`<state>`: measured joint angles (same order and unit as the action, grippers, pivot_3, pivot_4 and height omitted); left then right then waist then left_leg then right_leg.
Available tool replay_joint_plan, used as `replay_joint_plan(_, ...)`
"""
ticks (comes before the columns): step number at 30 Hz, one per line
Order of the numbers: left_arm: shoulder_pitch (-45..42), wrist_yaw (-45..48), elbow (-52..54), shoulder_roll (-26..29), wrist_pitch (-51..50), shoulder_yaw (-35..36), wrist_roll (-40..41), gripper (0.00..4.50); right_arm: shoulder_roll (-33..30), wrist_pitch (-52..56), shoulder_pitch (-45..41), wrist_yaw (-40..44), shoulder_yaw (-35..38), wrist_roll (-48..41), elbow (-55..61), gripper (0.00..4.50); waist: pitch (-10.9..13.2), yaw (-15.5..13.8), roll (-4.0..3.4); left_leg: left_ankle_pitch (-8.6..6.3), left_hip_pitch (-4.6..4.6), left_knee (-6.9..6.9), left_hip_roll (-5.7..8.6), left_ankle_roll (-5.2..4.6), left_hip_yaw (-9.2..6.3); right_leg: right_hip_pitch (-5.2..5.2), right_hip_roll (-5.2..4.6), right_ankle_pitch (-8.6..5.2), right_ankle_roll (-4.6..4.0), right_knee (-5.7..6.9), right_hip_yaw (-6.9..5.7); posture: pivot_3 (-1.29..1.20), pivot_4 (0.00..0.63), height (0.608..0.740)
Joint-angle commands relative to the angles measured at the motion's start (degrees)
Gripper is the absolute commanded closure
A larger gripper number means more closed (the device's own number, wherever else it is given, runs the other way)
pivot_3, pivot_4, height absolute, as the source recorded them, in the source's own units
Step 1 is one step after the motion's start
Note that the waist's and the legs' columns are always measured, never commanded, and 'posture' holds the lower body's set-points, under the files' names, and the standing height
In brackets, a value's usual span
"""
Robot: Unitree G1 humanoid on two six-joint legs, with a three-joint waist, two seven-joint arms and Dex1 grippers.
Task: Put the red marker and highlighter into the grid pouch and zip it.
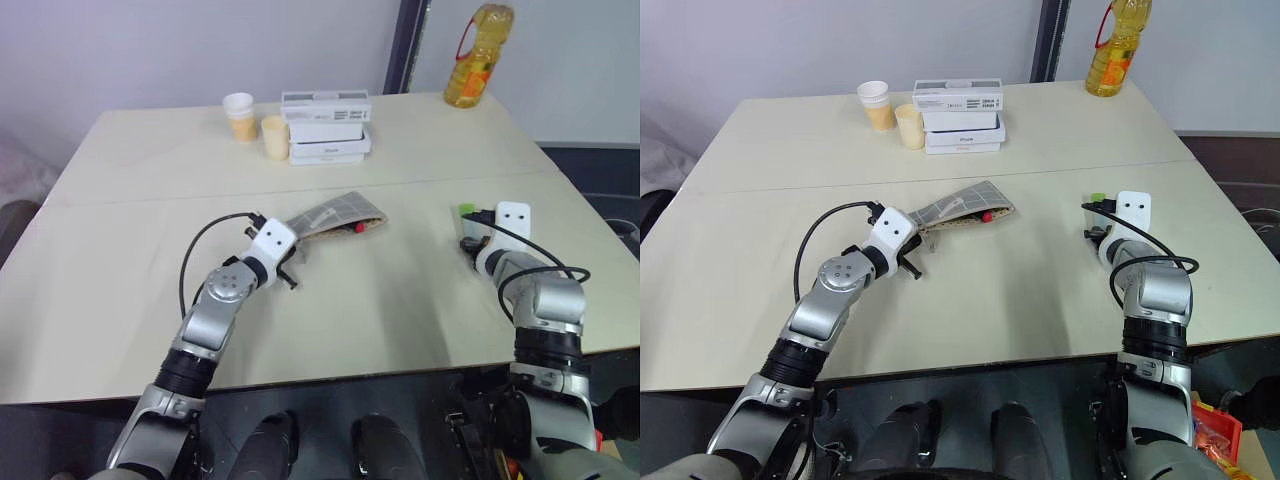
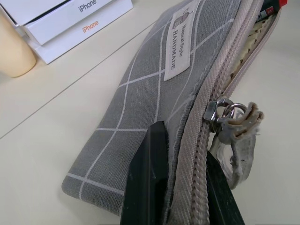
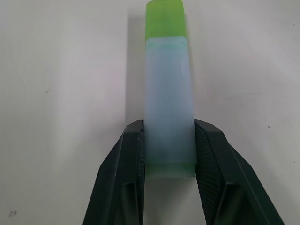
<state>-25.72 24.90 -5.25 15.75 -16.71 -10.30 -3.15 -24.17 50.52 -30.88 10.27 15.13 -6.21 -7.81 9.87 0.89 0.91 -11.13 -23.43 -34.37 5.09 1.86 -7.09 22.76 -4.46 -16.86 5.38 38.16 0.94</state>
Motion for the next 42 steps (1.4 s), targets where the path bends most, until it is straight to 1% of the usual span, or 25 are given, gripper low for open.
replay_joint_plan(1,-1.5,0.0,0.6,0.8,0.5,1.9,0.6,4.50,-7.8,-10.1,1.3,9.9,-9.6,3.5,9.2,3.62,0.0,0.0,-0.03,0.00,0.00,0.00,0.00,-0.01,0.03,0.00,0.00,0.00,0.01,0.00,0.00,0.00,0.150,0.740)
replay_joint_plan(3,-2.0,0.1,0.2,0.9,0.6,2.1,0.7,4.50,-12.4,-16.2,2.9,16.1,-13.5,4.0,12.8,3.62,0.0,0.1,-0.03,-0.02,-0.01,0.00,0.00,-0.03,0.06,0.01,0.01,-0.01,0.02,-0.01,0.00,0.00,0.150,0.740)
replay_joint_plan(6,-2.4,0.3,-0.2,1.0,0.9,2.4,1.0,4.50,-17.3,-22.2,5.9,26.4,-16.0,0.7,20.2,3.62,0.0,0.1,-0.02,-0.03,0.00,-0.01,-0.03,-0.04,0.07,-0.04,0.03,-0.03,0.06,-0.04,-0.04,0.00,0.150,0.740)
replay_joint_plan(8,-2.5,0.5,-0.2,1.0,1.1,2.4,1.2,4.50,-18.8,-21.9,7.8,31.3,-16.7,-2.3,24.9,3.62,0.0,0.1,0.00,-0.04,0.00,-0.02,-0.03,-0.06,0.05,-0.06,0.01,-0.05,0.10,-0.06,-0.05,0.00,0.150,0.740)
replay_joint_plan(10,-2.5,0.6,-0.1,0.9,1.2,2.3,1.3,4.50,-19.3,-20.2,8.6,33.4,-17.8,-3.6,27.6,3.62,0.0,0.0,0.01,-0.05,-0.01,-0.05,-0.02,-0.07,0.04,-0.07,-0.01,-0.05,0.10,-0.06,-0.04,0.00,0.150,0.740)
replay_joint_plan(19,-2.3,1.1,0.7,0.8,1.5,1.9,1.7,4.50,-18.1,-17.8,7.5,33.7,-22.1,-2.1,28.1,3.62,0.0,-0.3,0.01,-0.13,-0.07,-0.43,0.00,-0.17,-0.07,-0.21,-0.06,-0.04,0.12,-0.07,-0.06,0.00,0.150,0.740)
replay_joint_plan(31,-0.9,4.2,2.8,1.4,3.5,0.5,1.9,4.50,-17.8,-16.5,5.3,32.9,-24.4,1.1,26.1,3.62,0.0,-0.3,0.01,-0.14,-0.08,-0.44,0.01,-0.18,-0.08,-0.20,-0.07,-0.03,0.13,-0.08,-0.07,0.00,0.150,0.740)
replay_joint_plan(34,-0.5,5.2,3.1,1.7,4.4,0.0,1.7,4.50,-19.0,-16.4,4.9,33.4,-25.5,2.7,26.3,3.62,0.0,-0.3,0.01,-0.15,-0.09,-0.44,0.01,-0.19,-0.08,-0.20,-0.07,-0.03,0.13,-0.08,-0.06,0.00,0.150,0.740)
replay_joint_plan(37,-0.3,6.7,3.7,2.2,6.0,-1.0,1.4,4.50,-21.6,-17.3,3.8,34.3,-28.1,6.6,26.0,3.62,0.0,-0.3,0.00,-0.15,-0.10,-0.44,0.01,-0.19,-0.08,-0.19,-0.07,-0.03,0.12,-0.09,-0.07,0.00,0.150,0.740)
replay_joint_plan(42,-0.1,8.4,4.0,3.3,8.0,-2.9,0.0,4.50,-24.3,-17.2,1.1,36.0,-32.3,12.1,25.8,3.62,0.0,-0.3,0.00,-0.15,-0.11,-0.44,0.02,-0.19,-0.07,-0.19,-0.08,-0.03,0.12,-0.10,-0.07,0.00,0.150,0.740)
